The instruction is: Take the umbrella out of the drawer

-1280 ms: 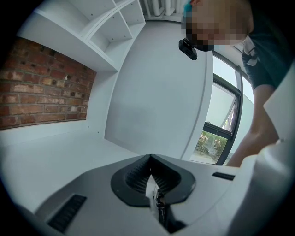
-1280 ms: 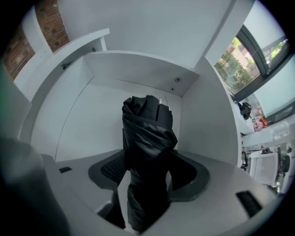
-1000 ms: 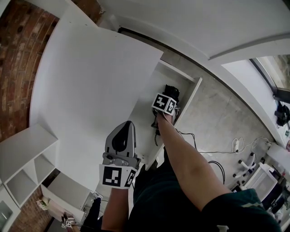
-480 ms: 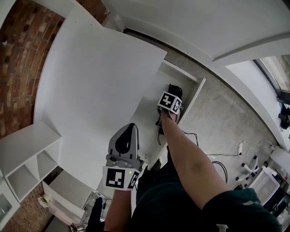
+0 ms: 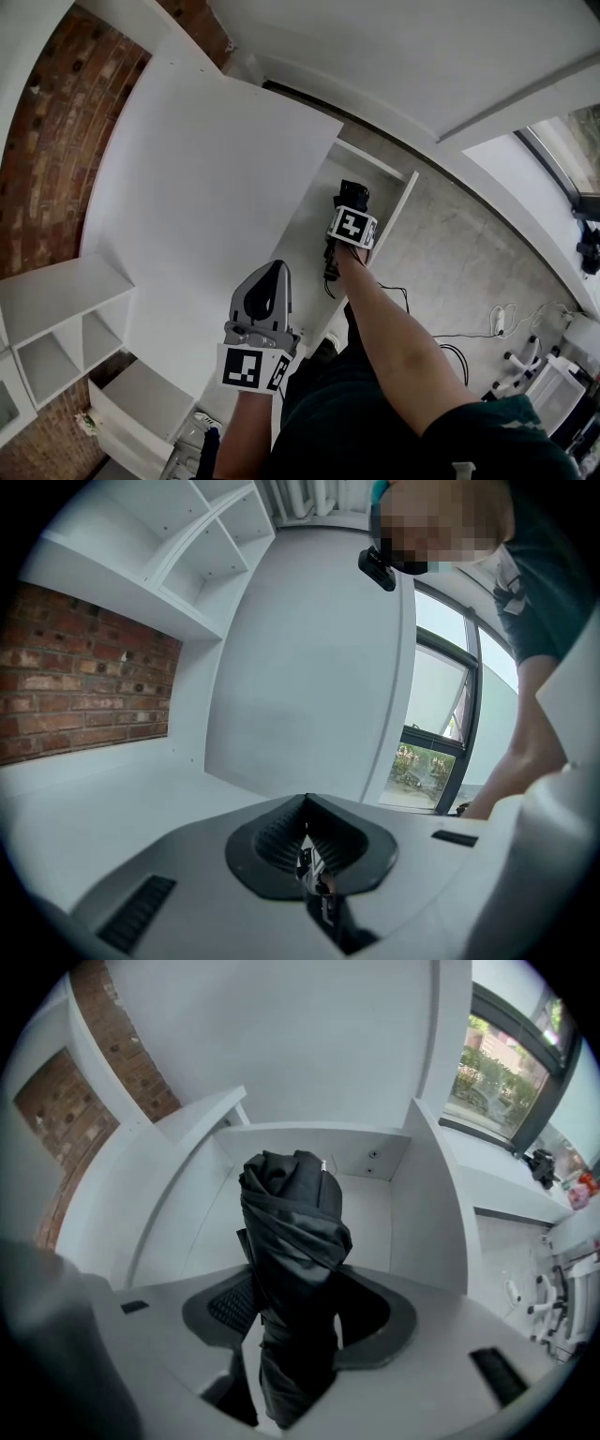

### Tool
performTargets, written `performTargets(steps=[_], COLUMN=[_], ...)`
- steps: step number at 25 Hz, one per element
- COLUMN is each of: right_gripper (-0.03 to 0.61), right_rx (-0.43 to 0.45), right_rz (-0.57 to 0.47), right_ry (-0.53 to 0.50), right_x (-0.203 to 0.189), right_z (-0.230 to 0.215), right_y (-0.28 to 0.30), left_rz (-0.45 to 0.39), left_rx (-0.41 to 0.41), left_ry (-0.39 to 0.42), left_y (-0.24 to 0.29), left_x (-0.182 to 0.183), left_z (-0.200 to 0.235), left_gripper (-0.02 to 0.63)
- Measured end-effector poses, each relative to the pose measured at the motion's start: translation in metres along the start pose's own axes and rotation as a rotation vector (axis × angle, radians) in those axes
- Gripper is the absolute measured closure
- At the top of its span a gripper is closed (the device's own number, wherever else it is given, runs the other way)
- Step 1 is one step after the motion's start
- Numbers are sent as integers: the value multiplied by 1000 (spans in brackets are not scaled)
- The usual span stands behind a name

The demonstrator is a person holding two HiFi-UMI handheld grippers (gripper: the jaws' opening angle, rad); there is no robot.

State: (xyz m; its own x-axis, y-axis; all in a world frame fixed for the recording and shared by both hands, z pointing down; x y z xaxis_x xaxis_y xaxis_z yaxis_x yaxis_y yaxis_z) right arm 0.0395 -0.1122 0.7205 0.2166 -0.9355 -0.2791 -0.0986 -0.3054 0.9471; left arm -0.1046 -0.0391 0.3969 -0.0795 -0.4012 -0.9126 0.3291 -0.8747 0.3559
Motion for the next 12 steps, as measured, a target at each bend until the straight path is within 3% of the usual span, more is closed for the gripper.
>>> performTargets(steps=[12], right_gripper=[356], right_rx=[208], right_rz=[-190], right_ry=[45], right_x=[19], right_z=[11], right_y=[-64], left_rz=[-42], left_rx=[-63], left_ry=[32], left_y=[-28], left_x=[10], left_z=[-29], left_gripper=[607])
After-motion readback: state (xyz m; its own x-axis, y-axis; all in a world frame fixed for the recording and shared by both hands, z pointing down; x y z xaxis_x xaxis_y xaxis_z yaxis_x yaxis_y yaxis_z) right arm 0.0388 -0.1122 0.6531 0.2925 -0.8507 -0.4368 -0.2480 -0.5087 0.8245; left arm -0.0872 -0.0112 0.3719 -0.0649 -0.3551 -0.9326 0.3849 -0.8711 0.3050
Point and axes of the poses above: the fingertips, and each gripper's own axes: y forward along the fingers, z to its left, x out of its top, the point moved 1 cm from there along -y, backward along the fingers, and after that the axes turned 1 degree about y, right-handed, at the moved point
